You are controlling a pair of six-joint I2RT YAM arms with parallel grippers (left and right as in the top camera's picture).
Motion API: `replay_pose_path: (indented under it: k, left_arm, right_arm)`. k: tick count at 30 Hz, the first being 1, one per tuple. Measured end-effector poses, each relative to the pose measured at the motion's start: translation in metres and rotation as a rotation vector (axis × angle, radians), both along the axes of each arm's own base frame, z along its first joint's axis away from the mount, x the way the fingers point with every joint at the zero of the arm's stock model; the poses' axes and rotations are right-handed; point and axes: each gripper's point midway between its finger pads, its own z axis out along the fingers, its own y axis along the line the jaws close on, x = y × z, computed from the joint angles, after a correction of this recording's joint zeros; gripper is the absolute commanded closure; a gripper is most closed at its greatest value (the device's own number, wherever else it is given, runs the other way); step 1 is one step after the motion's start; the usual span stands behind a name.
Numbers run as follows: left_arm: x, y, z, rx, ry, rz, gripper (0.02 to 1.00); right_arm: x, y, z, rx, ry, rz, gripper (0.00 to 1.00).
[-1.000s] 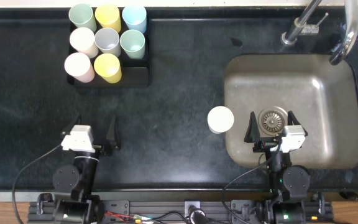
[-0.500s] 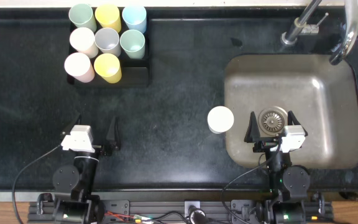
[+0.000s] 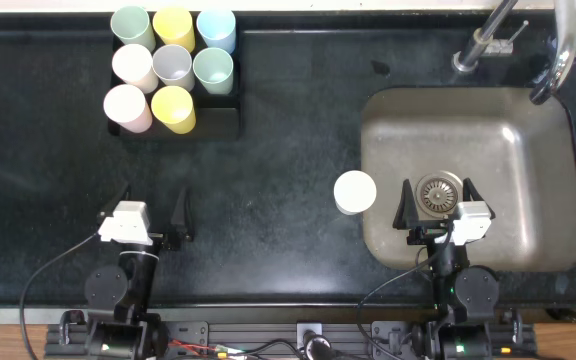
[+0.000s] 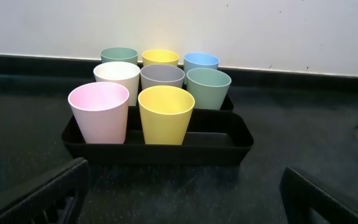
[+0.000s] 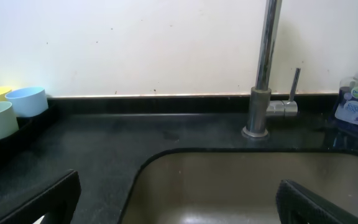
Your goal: Store Cups
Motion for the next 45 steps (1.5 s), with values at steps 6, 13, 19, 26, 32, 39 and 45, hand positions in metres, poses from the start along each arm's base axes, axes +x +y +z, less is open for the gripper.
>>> replay_pose_path:
  k: [6,13,19,26,32,39,45]
  left_arm:
    - [0.0000,0.0000,0.0000,0.000,0.000,0.000,0.018]
    - [0.0000,0.0000,0.0000,0.000,0.000,0.000,0.018]
    - [0.0000,0.0000,0.0000,0.000,0.000,0.000,0.020]
    - [0.0000,0.0000,0.0000,0.000,0.000,0.000,0.018]
    - [0.0000,0.0000,0.0000,0.000,0.000,0.000,0.018]
    - [0.0000,0.0000,0.0000,0.000,0.000,0.000,0.020]
    - [0.0000,0.0000,0.0000,0.000,0.000,0.000,0.018]
  right_arm:
    - [0.0000,-0.0001,0.0001,0.000,0.000,0.000,0.005]
    - [0.0000,0.0000,0.0000,0.000,0.000,0.000,0.005]
    - [0.0000,0.0001,0.0000,0.000,0.000,0.000,0.003]
    - [0.0000,0.0001,-0.0001,0.000,0.000,0.000,0.005]
    - [0.0000,0.0000,0.0000,0.000,0.000,0.000,0.003]
    - [0.0000,0.0001,0.0000,0.000,0.000,0.000,0.005]
    - [-0.0003,0.0049,0.0053,0.020,-0.020,0.028,0.007]
